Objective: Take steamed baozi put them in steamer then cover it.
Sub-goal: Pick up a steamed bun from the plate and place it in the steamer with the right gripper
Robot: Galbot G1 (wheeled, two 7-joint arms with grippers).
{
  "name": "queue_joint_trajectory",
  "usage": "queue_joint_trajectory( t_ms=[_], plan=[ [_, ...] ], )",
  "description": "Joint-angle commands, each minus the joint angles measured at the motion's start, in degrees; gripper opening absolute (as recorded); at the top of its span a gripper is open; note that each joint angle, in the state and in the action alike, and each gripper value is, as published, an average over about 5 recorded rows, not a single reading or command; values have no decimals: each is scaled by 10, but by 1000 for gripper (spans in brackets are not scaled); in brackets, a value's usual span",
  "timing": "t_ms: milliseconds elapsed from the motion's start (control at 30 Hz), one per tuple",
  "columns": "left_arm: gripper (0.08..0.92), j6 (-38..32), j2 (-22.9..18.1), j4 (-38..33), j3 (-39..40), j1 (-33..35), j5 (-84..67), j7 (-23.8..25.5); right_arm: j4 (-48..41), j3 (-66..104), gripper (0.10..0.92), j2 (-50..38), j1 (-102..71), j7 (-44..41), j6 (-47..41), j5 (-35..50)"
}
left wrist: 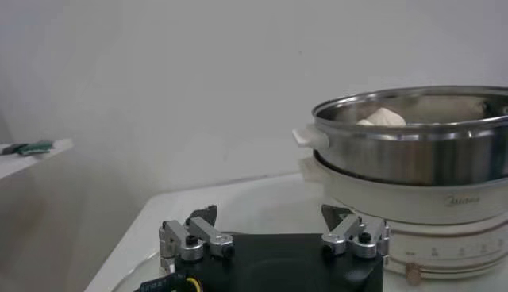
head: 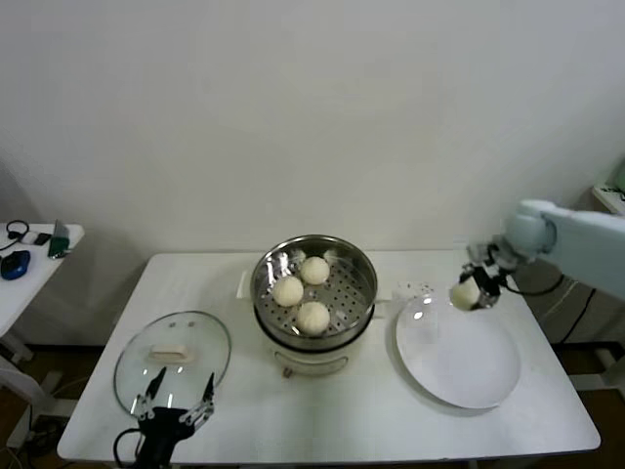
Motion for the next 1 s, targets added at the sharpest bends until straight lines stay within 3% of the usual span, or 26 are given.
queue_joint_trajectory(
  t_ms=[33,367,733,1000],
  plan=[
    [823,3,4,0,0,-3,-5,1,157,-84,662,112,253,32,-64,232],
    [823,7,9,-3,-2,-5,-9,3,157,-25,662,197,98,100,-119,235],
    [823,8,10,-4,-11,-4,-14,3,22,-22,662,252,-39,100,-106,120],
    [823,8,9,-2,-13,-5,-15,2,-36,-6,662,276,-82,100,-99,105]
  ],
)
